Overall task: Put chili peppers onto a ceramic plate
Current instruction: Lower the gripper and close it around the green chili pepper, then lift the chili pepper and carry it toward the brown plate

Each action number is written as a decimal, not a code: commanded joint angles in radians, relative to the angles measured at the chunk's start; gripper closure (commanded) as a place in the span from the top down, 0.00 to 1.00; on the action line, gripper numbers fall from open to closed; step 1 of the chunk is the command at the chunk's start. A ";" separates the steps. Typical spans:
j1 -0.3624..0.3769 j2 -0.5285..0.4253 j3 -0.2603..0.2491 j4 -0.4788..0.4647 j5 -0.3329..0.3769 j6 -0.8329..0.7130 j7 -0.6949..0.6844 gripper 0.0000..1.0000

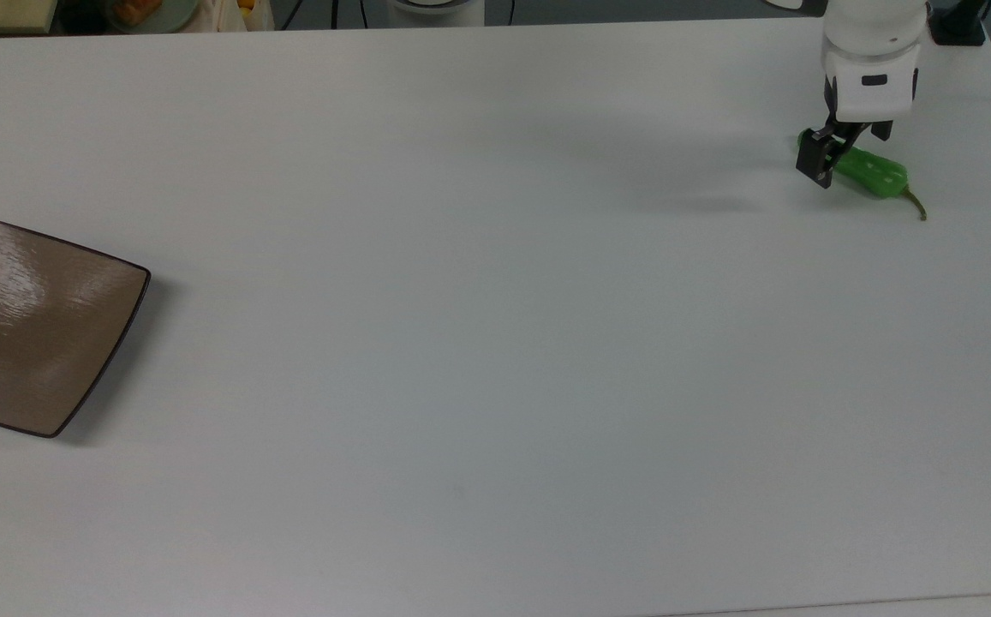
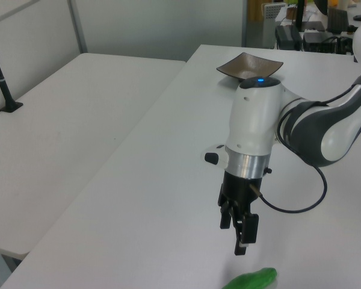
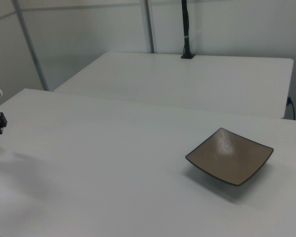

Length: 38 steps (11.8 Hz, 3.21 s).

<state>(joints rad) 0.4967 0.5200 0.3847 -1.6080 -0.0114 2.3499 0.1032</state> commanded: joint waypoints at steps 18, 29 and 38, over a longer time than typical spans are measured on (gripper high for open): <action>0.118 0.130 -0.007 0.016 -0.242 0.129 0.244 0.15; -0.007 0.003 -0.007 0.014 -0.229 -0.044 0.078 0.16; -0.184 -0.173 -0.081 0.013 -0.235 -0.346 -0.178 0.17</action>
<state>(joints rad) 0.3393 0.4136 0.3481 -1.5738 -0.2302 2.0444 -0.0355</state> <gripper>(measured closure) 0.678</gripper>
